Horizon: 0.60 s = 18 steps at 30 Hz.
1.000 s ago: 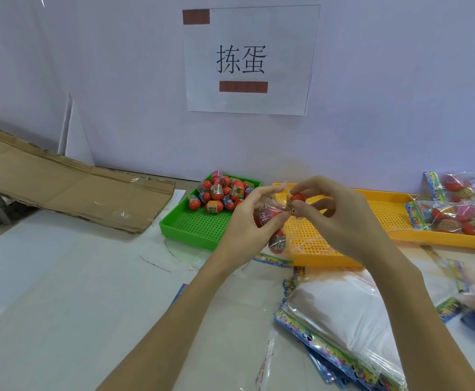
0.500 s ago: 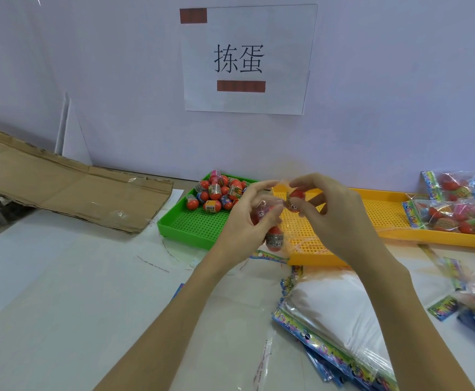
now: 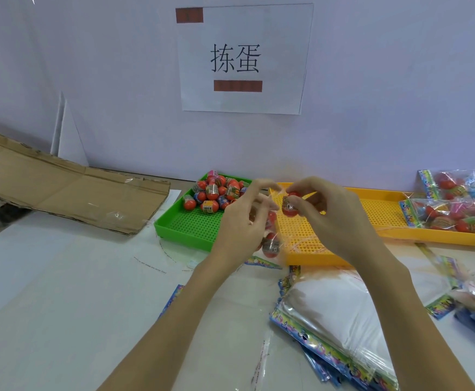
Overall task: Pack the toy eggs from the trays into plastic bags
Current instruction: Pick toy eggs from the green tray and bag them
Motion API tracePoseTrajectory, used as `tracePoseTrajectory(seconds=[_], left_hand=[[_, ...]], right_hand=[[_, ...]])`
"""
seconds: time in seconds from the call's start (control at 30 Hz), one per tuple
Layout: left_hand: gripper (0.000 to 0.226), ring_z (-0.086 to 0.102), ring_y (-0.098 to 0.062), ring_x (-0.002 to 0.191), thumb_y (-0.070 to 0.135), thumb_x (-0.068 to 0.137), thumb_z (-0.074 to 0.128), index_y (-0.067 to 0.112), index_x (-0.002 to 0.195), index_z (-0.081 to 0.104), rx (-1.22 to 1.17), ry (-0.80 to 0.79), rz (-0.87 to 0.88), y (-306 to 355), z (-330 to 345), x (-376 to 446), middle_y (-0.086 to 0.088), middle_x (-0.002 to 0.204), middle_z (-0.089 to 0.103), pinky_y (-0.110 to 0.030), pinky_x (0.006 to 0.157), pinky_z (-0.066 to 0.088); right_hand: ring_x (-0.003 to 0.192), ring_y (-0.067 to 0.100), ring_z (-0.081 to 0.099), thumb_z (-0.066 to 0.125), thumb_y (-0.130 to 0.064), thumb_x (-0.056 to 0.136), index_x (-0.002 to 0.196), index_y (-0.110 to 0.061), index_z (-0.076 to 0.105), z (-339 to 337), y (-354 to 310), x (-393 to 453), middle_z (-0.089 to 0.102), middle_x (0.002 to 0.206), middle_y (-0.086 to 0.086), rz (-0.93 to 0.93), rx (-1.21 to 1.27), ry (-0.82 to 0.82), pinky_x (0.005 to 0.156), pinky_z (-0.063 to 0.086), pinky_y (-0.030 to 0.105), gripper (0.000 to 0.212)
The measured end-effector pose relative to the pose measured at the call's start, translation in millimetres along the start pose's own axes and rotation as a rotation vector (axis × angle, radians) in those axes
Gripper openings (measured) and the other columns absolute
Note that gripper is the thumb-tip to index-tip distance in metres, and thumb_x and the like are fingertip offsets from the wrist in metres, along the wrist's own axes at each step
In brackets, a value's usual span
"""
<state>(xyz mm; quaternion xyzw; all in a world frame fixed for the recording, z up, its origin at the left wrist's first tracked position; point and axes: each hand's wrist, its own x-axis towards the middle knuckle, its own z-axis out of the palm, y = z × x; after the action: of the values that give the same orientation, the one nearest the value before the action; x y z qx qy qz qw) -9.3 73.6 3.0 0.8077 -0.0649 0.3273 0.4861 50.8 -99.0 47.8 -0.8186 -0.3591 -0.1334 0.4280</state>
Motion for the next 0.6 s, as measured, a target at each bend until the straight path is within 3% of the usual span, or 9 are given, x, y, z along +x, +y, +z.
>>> tracePoseTrajectory(seconds=[0.07, 0.13, 0.2, 0.33, 0.43, 0.53, 0.57, 0.6], left_hand=[[0.022, 0.069, -0.010, 0.076, 0.004, 0.106, 0.050, 0.020, 0.109, 0.065, 0.119, 0.001, 0.022, -5, -2, 2, 0.005, 0.090, 0.072, -0.037, 0.066, 0.056], [0.024, 0.060, -0.004, 0.060, 0.000, 0.105, 0.048, 0.018, 0.105, 0.064, 0.130, 0.008, 0.001, -6, -3, 2, 0.005, 0.088, 0.071, -0.019, 0.054, 0.044], [0.028, 0.052, -0.007, 0.053, -0.003, 0.104, 0.047, 0.016, 0.104, 0.068, 0.139, 0.013, -0.011, -5, -5, 3, 0.005, 0.091, 0.071, -0.013, 0.053, 0.037], [0.030, 0.066, -0.006, 0.087, -0.006, 0.101, 0.049, 0.007, 0.107, 0.076, 0.158, -0.005, 0.012, -1, -8, 3, -0.001, 0.098, 0.072, -0.017, 0.080, 0.051], [0.017, 0.063, -0.009, 0.087, -0.002, 0.098, 0.058, 0.007, 0.098, 0.074, 0.164, -0.031, 0.034, 4, -10, 2, -0.001, 0.095, 0.068, -0.016, 0.078, 0.049], [0.007, 0.067, -0.018, 0.087, 0.000, 0.098, 0.062, 0.004, 0.098, 0.067, 0.101, -0.097, 0.026, 4, -13, 4, -0.005, 0.095, 0.068, -0.037, 0.081, 0.056], [0.004, 0.069, -0.016, 0.086, 0.002, 0.100, 0.062, 0.004, 0.100, 0.065, 0.062, -0.114, 0.015, 5, -14, 4, -0.004, 0.095, 0.067, -0.037, 0.079, 0.057], [0.003, 0.069, -0.007, 0.079, 0.003, 0.102, 0.060, 0.003, 0.103, 0.063, 0.005, -0.125, 0.003, 6, -14, 4, -0.002, 0.092, 0.067, -0.028, 0.071, 0.057]], right_hand=[[0.082, 0.000, 0.068, 0.067, -0.020, 0.100, 0.108, -0.026, 0.071, 0, -1, 0, 0.072, 0.092, -0.018, -0.022, 0.003, 0.011, 0.071, 0.049, 0.010, 0.011], [0.083, 0.001, 0.067, 0.067, -0.021, 0.100, 0.109, -0.027, 0.070, 1, -3, 0, 0.071, 0.095, -0.020, -0.035, 0.008, 0.015, 0.071, 0.050, 0.011, 0.012], [0.087, 0.001, 0.067, 0.066, -0.022, 0.100, 0.111, -0.025, 0.070, 3, -3, 1, 0.071, 0.098, -0.018, -0.040, -0.007, 0.016, 0.070, 0.052, 0.015, 0.012], [0.090, 0.001, 0.067, 0.063, -0.024, 0.102, 0.114, -0.024, 0.069, 6, 2, 1, 0.071, 0.101, -0.013, -0.042, -0.085, 0.002, 0.069, 0.046, 0.010, 0.013], [0.092, 0.005, 0.067, 0.062, -0.023, 0.103, 0.116, -0.023, 0.069, 7, 4, 1, 0.071, 0.105, -0.011, -0.044, -0.111, -0.001, 0.072, 0.048, 0.011, 0.015], [0.093, 0.006, 0.067, 0.062, -0.022, 0.102, 0.117, -0.023, 0.068, 9, 3, 1, 0.071, 0.107, -0.011, -0.048, -0.101, 0.028, 0.072, 0.055, 0.021, 0.015], [0.093, 0.006, 0.068, 0.063, -0.021, 0.102, 0.116, -0.023, 0.068, 10, 2, 1, 0.071, 0.107, -0.012, -0.039, -0.079, 0.040, 0.071, 0.057, 0.024, 0.015], [0.092, 0.006, 0.069, 0.065, -0.021, 0.101, 0.115, -0.023, 0.069, 10, 1, 1, 0.071, 0.106, -0.012, -0.027, -0.048, 0.051, 0.068, 0.058, 0.025, 0.015]])
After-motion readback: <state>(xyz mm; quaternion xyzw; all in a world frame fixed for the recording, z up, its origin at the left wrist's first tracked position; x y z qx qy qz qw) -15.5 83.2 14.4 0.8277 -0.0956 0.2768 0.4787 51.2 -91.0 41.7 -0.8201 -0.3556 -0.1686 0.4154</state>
